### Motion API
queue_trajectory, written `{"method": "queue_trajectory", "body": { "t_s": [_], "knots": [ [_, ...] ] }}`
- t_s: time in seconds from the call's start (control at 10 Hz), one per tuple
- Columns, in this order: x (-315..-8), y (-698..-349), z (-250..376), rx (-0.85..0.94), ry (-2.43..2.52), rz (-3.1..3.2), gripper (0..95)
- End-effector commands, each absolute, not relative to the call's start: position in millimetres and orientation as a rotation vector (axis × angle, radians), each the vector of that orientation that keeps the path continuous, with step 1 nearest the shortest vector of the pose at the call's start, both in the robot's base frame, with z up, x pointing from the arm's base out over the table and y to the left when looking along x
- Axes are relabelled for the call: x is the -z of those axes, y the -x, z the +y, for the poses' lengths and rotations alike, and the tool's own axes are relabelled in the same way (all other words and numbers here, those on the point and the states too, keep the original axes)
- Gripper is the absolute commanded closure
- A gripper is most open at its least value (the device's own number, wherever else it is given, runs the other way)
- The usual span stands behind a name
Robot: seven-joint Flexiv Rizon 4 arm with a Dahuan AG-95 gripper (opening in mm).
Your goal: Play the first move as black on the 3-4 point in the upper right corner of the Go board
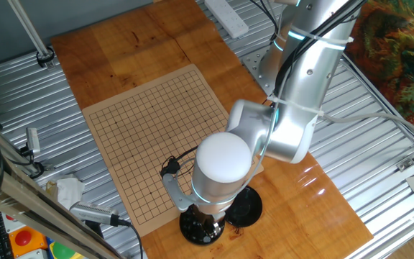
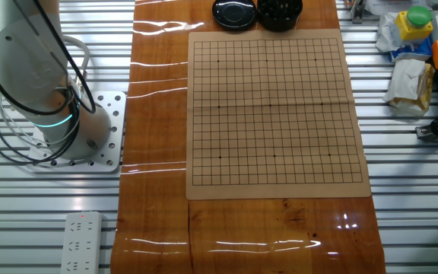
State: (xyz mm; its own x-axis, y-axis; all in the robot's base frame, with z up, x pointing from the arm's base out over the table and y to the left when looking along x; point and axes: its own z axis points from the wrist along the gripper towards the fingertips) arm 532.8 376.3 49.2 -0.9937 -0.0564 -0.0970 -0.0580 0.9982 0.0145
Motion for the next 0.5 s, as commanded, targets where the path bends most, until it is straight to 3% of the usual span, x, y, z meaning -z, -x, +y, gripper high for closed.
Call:
{"method": "queue_trajectory", "body": {
  "t_s": [0.1, 0.5],
  "knots": [
    [-52.3, -532.4, 377.0, -0.031, 0.089, 3.045, 57.0],
    [-58.2, -538.1, 382.2, -0.041, 0.143, 3.044, 57.0]
  ]
}}
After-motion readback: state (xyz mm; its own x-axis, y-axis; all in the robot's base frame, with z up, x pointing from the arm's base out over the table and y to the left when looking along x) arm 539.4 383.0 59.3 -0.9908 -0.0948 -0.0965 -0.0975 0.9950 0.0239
